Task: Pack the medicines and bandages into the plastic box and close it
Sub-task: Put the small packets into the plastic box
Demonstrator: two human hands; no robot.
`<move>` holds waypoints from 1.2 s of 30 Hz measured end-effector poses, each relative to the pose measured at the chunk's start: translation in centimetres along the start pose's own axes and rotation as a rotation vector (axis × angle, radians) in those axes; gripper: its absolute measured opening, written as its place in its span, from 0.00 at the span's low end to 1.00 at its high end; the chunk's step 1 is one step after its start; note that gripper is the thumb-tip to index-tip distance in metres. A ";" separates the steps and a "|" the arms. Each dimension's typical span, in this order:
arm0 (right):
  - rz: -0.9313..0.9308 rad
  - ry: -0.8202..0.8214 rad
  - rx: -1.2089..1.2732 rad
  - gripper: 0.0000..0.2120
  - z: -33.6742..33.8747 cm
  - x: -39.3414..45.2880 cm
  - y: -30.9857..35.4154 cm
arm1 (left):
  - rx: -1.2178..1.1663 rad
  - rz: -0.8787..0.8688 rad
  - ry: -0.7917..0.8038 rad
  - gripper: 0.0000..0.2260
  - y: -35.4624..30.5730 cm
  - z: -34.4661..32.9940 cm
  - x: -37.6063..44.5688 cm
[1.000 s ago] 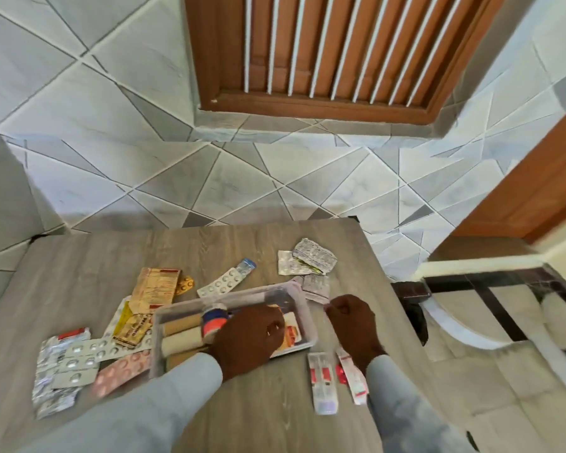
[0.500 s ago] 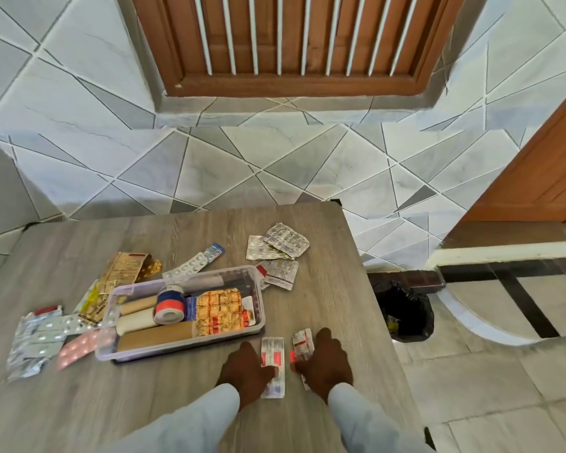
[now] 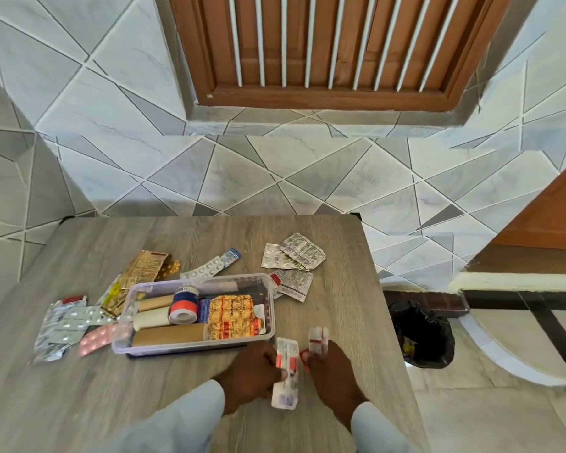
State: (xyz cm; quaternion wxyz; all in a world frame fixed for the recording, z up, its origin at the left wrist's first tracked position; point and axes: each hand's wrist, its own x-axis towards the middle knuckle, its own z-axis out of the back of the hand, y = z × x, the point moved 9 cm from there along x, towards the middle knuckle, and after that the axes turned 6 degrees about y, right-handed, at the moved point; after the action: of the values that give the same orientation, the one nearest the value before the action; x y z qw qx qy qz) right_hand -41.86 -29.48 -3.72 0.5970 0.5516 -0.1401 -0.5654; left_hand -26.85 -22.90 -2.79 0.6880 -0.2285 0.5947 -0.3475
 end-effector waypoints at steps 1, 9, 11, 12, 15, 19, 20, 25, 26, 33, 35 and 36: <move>0.028 -0.002 0.036 0.03 0.2 0.2 1.4 | -0.043 -0.028 -0.027 0.07 -0.8 1.4 -0.6; 0.190 0.012 -0.068 0.12 -3.8 3.8 13.7 | -0.060 -0.112 -0.433 0.09 -2.8 15.1 -1.7; 0.142 -0.050 -0.238 0.12 -4.3 4.6 14.3 | 0.139 -0.138 -0.503 0.08 -3.9 16.6 -1.7; 0.126 -0.071 -0.339 0.14 -4.9 5.0 14.7 | 0.274 -0.133 -0.522 0.07 -4.3 17.1 -1.5; 0.080 -0.088 -0.561 0.17 -7.1 5.8 15.4 | 0.462 -0.095 -0.488 0.12 -4.1 16.5 -0.2; 0.018 -0.055 -0.825 0.21 -10.5 6.5 16.1 | 0.571 -0.162 -0.267 0.18 -3.0 14.6 2.5; -0.013 -0.018 -0.832 0.20 -11.2 6.6 15.7 | 0.588 -0.186 -0.181 0.16 -2.7 14.0 2.9; -0.088 0.087 -0.728 0.20 -12.8 6.4 13.4 | 0.617 -0.278 -0.036 0.13 -1.8 14.9 3.1; -0.096 0.085 -0.700 0.22 -12.4 6.2 13.1 | 0.646 -0.291 -0.042 0.14 -1.7 15.2 3.1; -0.062 0.059 -0.863 0.15 -11.8 5.2 13.5 | 0.936 -0.331 0.012 0.16 -1.7 13.7 3.6; -0.015 0.115 -0.992 0.15 -12.5 5.2 13.6 | 0.986 -0.368 -0.040 0.16 -2.3 13.4 3.6; 0.001 0.156 -1.029 0.15 -13.0 5.1 13.5 | 1.000 -0.370 -0.069 0.17 -2.6 13.7 3.5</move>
State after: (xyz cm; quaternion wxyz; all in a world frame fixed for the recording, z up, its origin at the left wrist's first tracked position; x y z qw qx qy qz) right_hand -22.91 -30.63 0.42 0.8000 0.2270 0.2005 -0.5180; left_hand -13.86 -28.56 -0.66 0.6593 0.0147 0.2834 -0.6963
